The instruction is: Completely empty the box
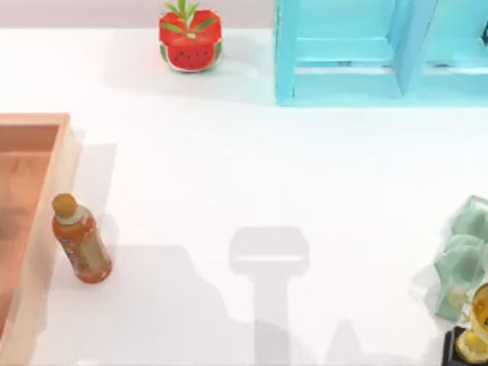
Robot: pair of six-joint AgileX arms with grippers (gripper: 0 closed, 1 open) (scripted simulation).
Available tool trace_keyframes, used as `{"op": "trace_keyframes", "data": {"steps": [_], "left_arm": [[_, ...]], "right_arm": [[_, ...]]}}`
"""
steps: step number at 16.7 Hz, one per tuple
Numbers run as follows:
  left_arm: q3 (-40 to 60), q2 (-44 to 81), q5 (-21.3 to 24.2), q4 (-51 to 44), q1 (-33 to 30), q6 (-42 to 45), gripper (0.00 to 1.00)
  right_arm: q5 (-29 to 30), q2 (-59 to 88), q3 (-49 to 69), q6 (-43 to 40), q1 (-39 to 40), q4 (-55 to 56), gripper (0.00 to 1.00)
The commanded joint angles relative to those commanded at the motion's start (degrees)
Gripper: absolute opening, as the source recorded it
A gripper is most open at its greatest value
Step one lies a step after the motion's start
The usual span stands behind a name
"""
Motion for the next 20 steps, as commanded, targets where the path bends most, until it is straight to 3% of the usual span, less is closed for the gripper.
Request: {"op": "trace_keyframes", "data": {"steps": [4,13,16,20], "left_arm": [[5.82,7.4,-1.04,0.95,-8.59,-8.62,0.0],[23.28,30.71,-0.27,7.56,-42.38,-41.87,0.0],[25.14,34.17,0.26,9.19,-46.38,-45.85,0.0],[24.98,34.17,0.31,9.16,-46.36,-45.87,0.0]], "right_arm": [[0.0,0.0,0.0,0.0,0.0,0.0,1.0],[0.0,0.0,0.0,0.0,0.0,0.0,1.0],[0.0,0.0,0.0,0.0,0.0,0.0,1.0],[0.0,0.0,0.0,0.0,0.0,0.0,1.0]]}}
